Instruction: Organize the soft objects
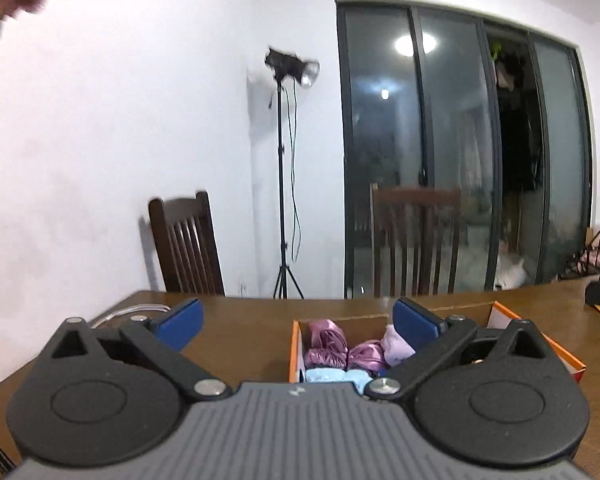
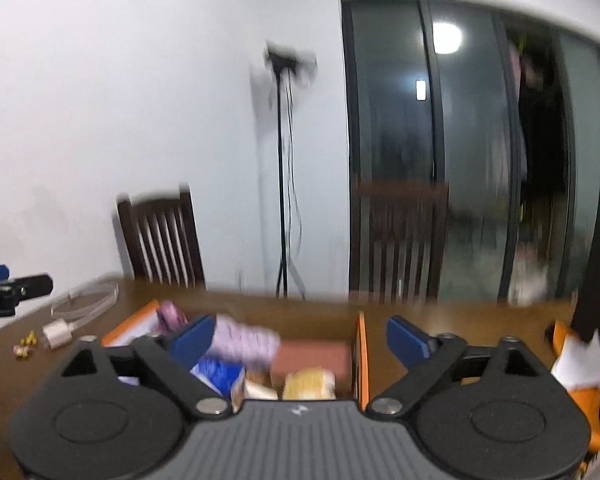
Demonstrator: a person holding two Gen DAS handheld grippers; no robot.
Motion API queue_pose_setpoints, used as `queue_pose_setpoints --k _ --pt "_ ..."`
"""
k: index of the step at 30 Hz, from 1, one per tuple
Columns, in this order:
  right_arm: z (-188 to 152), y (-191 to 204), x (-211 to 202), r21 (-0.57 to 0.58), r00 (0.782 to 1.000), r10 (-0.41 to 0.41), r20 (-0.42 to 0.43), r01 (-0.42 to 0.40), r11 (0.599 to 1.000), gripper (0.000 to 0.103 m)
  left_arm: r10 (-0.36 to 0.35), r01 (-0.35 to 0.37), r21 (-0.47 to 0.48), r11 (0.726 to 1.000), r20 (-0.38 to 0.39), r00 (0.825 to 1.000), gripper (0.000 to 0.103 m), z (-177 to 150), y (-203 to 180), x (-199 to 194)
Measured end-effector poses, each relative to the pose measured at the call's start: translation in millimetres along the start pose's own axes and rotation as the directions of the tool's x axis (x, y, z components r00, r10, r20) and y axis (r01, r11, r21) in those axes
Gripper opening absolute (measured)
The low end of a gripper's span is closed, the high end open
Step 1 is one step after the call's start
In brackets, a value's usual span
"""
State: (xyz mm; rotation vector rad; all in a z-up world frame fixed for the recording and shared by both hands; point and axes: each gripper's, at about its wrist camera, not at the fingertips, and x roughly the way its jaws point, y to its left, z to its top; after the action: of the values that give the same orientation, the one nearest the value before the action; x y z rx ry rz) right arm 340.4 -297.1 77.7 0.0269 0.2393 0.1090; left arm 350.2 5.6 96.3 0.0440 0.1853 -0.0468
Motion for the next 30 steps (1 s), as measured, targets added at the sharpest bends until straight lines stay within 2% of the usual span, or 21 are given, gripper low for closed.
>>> queue_pose_setpoints --k 3,15,21,25,30 --pt "-6.0 8.0 -14.6 -0.017 0.997 -0.022 0.068 0.023 1.000 0.101 -0.005 0.005 -0.025 1.000 -0.004 1.000 0.103 -3.1 1.9 -12.2" --pt "-6.1 16.2 -51.6 0.009 0.997 -0.005 0.083 0.004 1.000 0.101 -0.015 0.015 -0.034 0.999 0.024 1.000 0.103 -6.3 4.8 -53.7" --pt "-14.9 27.6 -94.8 0.006 0.995 -0.005 0.104 0.004 1.000 0.103 0.003 -0.003 -0.008 1.000 0.044 0.999 0.103 -23.5 2.9 -111.8" --pt "-35.4 42.2 -133.9 -0.002 0.995 -0.005 0.095 0.005 1.000 0.103 -0.016 0.017 -0.013 1.000 0.053 0.998 0.103 -42.9 3.1 -161.7" --pt "-67.4 65.2 -187.5 -0.013 0.994 0.047 0.098 -0.046 0.999 0.103 -0.041 0.041 0.006 0.999 0.058 0.997 0.103 -70.9 3.3 -226.3"
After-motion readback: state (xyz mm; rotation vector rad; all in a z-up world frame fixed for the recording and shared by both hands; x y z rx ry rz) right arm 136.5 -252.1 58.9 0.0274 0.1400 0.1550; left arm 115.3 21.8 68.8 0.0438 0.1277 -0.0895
